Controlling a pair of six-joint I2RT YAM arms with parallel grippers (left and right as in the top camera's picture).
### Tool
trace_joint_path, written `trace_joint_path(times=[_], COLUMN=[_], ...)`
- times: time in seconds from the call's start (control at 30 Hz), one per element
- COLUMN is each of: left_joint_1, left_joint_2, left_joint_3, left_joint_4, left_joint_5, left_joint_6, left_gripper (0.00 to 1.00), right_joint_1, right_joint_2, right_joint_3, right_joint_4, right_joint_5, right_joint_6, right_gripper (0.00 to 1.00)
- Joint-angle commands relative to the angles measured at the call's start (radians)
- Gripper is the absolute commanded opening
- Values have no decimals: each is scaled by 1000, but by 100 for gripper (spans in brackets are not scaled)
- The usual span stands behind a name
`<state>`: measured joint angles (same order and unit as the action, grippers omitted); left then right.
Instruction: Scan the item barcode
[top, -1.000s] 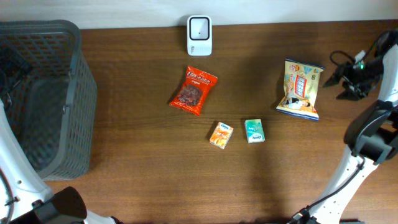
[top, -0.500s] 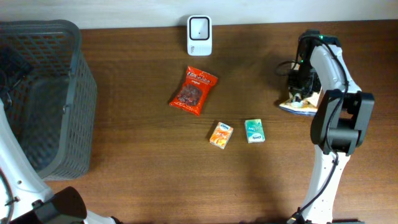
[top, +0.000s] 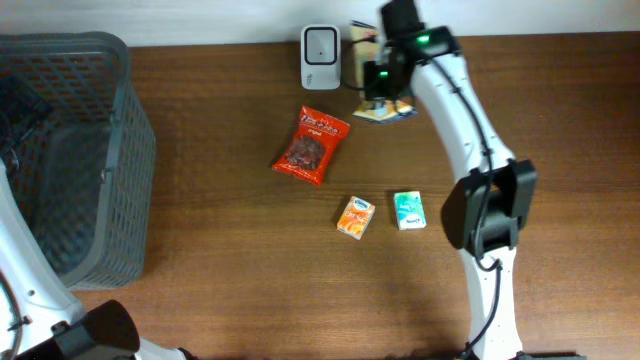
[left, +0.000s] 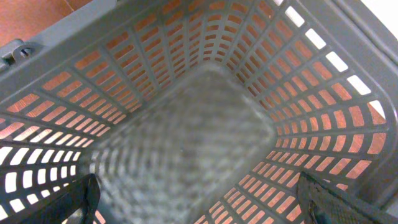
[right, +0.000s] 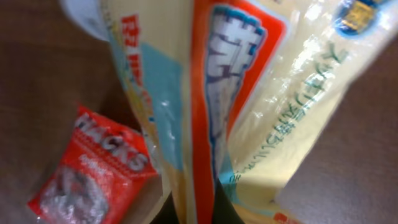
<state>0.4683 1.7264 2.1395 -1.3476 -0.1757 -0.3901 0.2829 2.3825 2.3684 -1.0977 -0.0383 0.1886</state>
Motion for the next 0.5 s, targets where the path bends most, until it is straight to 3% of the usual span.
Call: trace_joint_path(times=[0.0, 0.17, 0.47], left_joint_1=[6, 6, 6], left_joint_2=[2, 2, 2], left_joint_3=[4, 4, 4], left_joint_4=[-1, -1, -1], left_joint_5=[-4, -4, -4], left_joint_6=[-10, -10, -10], left_gripper=[99, 99, 99], right_joint_1=[100, 164, 151], right_joint_2=[-2, 28, 6], right_joint_3=[14, 8, 14], right_joint_4=[138, 282, 237], right_joint_5=[240, 309, 309], right_joint_6=[3, 3, 37], right_gripper=[4, 4, 4])
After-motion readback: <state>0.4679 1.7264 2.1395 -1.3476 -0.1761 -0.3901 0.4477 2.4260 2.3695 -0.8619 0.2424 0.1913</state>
